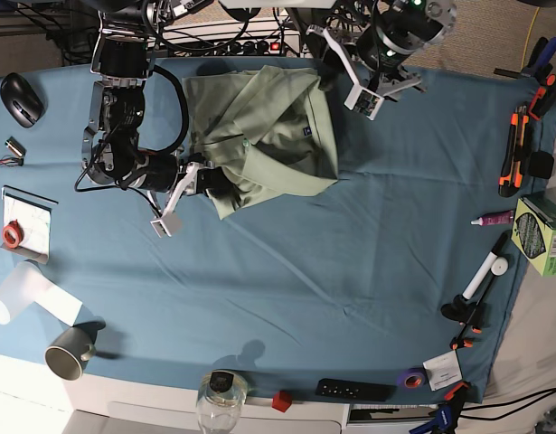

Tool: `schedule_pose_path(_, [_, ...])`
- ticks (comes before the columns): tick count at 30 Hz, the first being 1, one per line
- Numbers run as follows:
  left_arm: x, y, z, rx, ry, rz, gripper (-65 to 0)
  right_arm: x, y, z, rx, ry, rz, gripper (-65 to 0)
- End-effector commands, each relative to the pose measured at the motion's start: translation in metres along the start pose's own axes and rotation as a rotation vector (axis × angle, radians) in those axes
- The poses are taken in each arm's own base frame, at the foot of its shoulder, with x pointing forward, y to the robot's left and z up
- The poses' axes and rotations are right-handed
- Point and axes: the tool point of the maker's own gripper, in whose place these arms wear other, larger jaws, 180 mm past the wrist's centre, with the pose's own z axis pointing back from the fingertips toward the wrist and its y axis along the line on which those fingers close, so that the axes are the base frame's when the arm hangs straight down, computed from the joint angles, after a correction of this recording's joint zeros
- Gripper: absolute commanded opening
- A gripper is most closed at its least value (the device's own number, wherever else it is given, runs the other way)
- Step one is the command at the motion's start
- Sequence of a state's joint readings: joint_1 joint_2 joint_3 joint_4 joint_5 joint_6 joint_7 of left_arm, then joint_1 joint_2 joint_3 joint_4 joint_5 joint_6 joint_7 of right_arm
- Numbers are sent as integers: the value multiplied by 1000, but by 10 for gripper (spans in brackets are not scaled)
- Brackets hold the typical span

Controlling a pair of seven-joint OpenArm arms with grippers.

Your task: Fold the T-shirt properly

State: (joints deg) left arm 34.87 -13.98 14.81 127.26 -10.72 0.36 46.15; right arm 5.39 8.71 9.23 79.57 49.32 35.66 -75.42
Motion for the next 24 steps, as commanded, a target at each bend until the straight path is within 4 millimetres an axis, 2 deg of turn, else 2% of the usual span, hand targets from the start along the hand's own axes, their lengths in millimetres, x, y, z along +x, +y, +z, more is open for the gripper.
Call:
schedule_pose_path(1, [-1, -6, -2, -23, -7, 30, -284, 2, -3, 4, -21, 20, 26, -650])
schedule_pose_path(5, [-21, -19, -18, -75, 51, 122, -285, 2, -3, 4, -21, 19, 26, -650])
schedule_pose_path(12, [-17, -43, -23, -195, 38, 171, -285, 3, -3, 4, -21, 17, 26, -650])
schedule_pose_path(21, [-19, -38, -36, -186, 35, 175, -286, 3, -3, 4, -21, 16, 26, -650])
schedule_pose_path(24, [-14, -36, -38, -183, 20, 170, -324, 3, -3, 4, -21, 16, 26, -650])
